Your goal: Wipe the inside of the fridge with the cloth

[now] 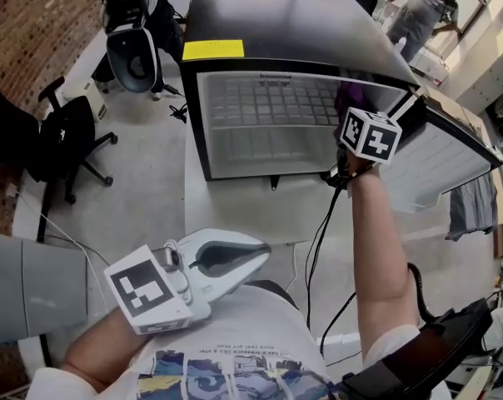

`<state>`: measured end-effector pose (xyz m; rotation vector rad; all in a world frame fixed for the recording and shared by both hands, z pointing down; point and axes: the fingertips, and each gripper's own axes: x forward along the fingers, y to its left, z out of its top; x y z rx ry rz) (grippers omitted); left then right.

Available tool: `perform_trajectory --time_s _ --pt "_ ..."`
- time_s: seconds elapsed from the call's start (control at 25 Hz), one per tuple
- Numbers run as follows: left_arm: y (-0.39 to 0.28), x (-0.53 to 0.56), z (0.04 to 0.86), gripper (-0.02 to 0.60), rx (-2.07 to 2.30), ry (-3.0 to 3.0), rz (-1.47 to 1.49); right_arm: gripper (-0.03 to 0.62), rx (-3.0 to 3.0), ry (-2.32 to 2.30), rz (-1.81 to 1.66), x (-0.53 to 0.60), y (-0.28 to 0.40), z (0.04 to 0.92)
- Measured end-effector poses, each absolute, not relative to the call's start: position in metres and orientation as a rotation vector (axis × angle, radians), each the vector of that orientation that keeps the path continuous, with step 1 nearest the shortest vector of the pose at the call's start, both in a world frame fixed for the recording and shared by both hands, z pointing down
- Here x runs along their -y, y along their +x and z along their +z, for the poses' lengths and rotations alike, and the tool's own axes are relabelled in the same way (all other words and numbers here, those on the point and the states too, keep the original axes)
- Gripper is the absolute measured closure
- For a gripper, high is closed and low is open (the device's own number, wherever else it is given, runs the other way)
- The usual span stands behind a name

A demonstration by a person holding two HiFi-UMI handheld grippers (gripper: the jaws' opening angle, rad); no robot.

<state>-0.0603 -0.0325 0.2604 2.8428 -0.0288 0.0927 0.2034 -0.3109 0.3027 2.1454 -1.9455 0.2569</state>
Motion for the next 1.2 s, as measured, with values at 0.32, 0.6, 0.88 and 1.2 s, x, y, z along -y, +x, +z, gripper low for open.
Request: perform_trajectory --time_s 0.32,0.6,0.88,1.2 --pt "-0.058 0.043 0.265 0.574 0.077 2.861 0.112 0.542 2.054 2.083 0.412 0.314 0.174 0.338" --pt "-0.073 0.045 0.272 0.574 0.138 2.861 0.112 0.542 2.178 2.012 0.491 0.316 0.127 0.346" --pt "-0.098 0.042 0.275 0.574 0.213 2.827 0.118 0.542 2.278 1.927 0.526 0.323 0.077 0.346" --pt "-0.123 0.034 0.278 0.574 0.301 2.809 0.147 0.542 2.425 1.791 0.595 0.323 0.011 0.349"
